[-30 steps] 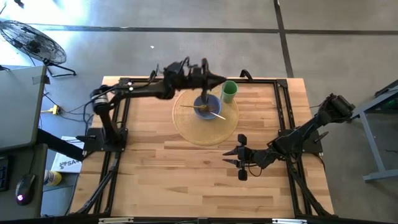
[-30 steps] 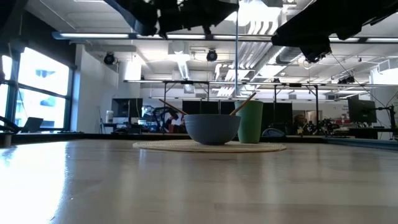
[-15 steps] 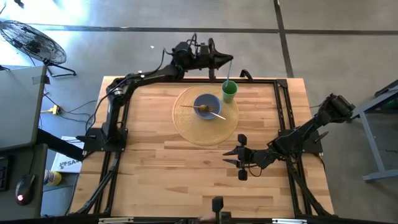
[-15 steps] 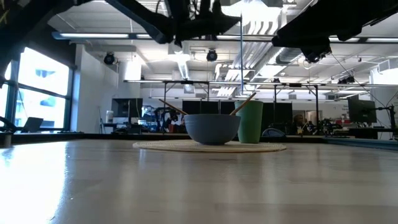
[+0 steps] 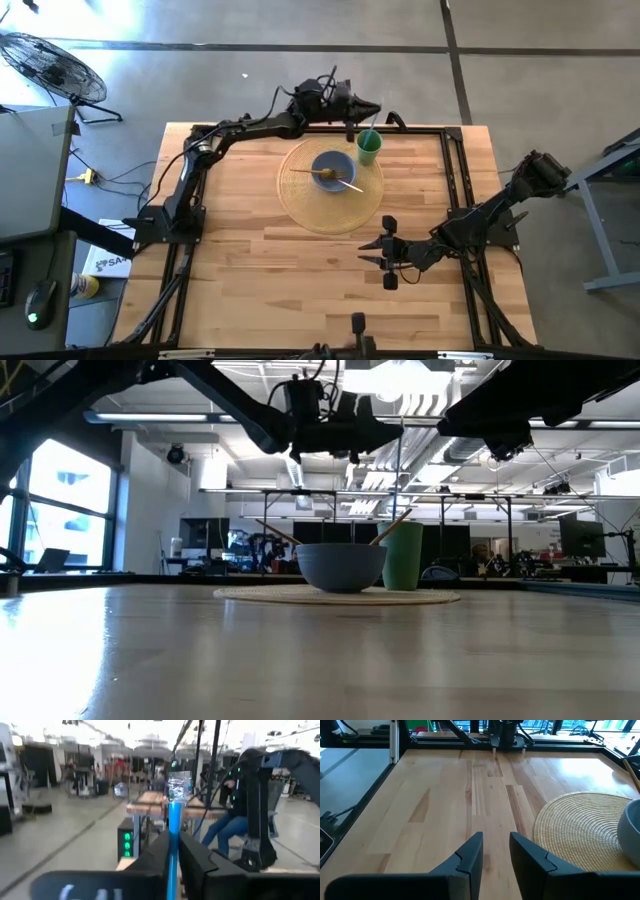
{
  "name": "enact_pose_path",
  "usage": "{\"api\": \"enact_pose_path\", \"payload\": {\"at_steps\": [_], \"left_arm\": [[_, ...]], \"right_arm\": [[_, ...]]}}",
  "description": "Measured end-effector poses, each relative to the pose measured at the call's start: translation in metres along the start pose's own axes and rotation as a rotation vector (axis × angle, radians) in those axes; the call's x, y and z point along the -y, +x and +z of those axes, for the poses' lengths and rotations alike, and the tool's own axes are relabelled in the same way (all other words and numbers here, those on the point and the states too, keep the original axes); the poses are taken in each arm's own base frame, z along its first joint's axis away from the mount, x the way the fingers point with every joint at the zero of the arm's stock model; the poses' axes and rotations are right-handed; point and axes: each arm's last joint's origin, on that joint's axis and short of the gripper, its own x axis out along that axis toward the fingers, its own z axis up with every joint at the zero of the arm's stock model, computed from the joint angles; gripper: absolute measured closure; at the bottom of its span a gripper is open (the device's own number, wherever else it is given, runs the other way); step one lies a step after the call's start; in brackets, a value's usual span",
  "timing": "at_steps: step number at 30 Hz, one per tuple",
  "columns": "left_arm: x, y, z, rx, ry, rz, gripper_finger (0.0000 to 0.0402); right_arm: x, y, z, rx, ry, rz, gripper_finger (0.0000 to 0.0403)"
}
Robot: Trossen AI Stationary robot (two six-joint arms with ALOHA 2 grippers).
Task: Pick & Place Utensil
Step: Put the blue straw into the green cup, then return to Home Position
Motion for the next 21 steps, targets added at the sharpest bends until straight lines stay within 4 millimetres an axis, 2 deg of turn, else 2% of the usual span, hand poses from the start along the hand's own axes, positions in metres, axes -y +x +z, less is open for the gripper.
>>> {"api": "enact_pose_path", "payload": {"at_steps": [5,10,14,21], "left_arm": [[-0.003,-0.003,-0.007,-0.107,-0.078,0.017,0.0301],[-0.004,-0.015,0.009,-0.208,-0.098,0.065,0.0244],[-0.001,-0.029,0.034,-0.283,-0.085,0.082,0.0230],[0.018,-0.058,0.077,-0.404,-0.031,0.111,0.0229]], "right_arm": [[0.000,0.000,0.000,0.000,0.000,0.000,0.0313],[0.000,0.000,0.000,-0.001,-0.001,-0.001,0.0313],[0.000,0.000,0.000,-0.002,-0.002,-0.002,0.0313],[0.001,0.000,0.000,0.005,0.000,-0.024,0.0313]]}}
